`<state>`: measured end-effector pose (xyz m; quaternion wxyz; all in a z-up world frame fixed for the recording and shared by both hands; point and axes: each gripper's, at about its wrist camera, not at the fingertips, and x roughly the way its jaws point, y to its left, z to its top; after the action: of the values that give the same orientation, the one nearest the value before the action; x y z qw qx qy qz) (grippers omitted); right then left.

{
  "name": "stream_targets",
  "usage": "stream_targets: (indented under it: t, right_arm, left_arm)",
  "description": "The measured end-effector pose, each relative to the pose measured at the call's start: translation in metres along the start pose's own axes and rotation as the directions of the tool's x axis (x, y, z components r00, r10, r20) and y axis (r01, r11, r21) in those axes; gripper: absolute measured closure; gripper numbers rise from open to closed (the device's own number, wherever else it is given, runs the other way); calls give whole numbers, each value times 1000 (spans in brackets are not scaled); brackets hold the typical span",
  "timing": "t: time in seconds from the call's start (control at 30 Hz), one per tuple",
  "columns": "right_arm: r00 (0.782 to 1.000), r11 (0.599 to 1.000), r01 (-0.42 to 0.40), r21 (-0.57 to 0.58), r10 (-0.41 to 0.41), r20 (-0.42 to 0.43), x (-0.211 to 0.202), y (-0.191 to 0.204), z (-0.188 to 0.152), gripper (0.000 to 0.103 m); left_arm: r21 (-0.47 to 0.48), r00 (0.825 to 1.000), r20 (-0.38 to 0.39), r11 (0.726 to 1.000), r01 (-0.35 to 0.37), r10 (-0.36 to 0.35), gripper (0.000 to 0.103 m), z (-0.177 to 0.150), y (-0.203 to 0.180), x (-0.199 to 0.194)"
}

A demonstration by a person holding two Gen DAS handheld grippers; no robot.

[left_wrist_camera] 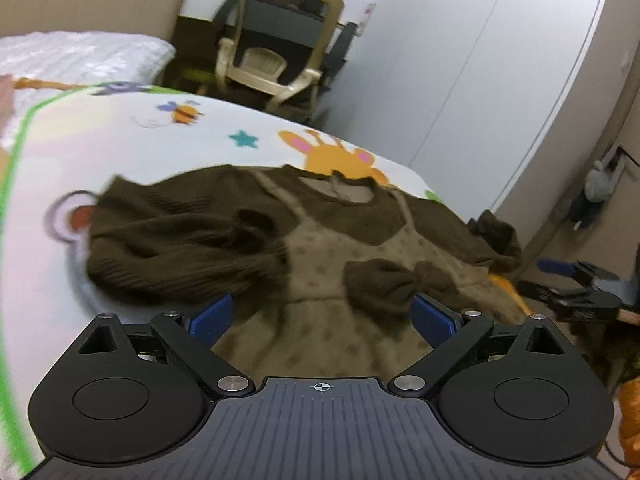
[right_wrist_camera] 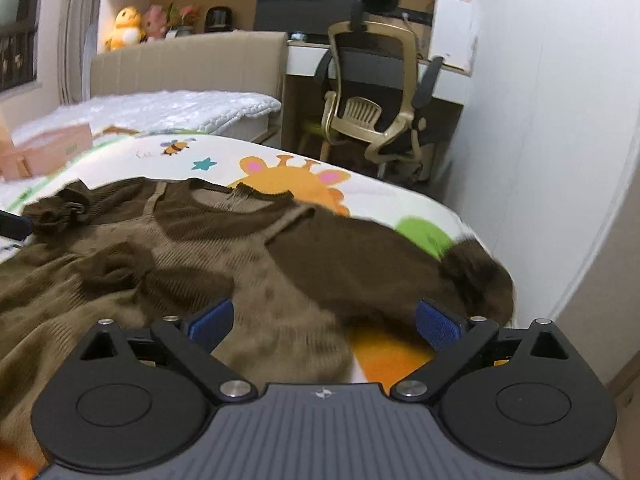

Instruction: Fold clothes

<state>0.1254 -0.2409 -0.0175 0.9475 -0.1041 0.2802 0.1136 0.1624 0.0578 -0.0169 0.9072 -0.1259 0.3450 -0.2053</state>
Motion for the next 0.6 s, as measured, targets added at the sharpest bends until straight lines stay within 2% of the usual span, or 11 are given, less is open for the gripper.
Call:
stream_targets:
  t: [0.13,0.23,0.33,0.4,0.5,0.6]
  right_arm:
    - [999,997,-36,-74,34,-28,45,15,30,9]
    - [998,994,-18,-107,11,-66,80,17,43,9]
    - [991,990,48,-132,-64,-115,111,6,40,9]
    - [986,986,95,-136,-112,-125,123,-9,32,6]
    - [988,996,87,-34,-91,-128,121,-33,24,6]
    - [989,995,98,-20,-99,-106,116,-35,16,5]
  left_arm:
    - [38,999,-44,999,24,-22,4,10,-4,36]
    - [7,999,-45,1000,-30,30,5,22,16,56]
    - [-23,993,-26,993,-119,119,5,36,45,59]
    - [-27,980,2,980,-198,198,5,43,65,54]
    - [-56,951,43,951,-305,307,6,53,99,40]
    - [-103,922,60,921,-376,383,6,59,126,22]
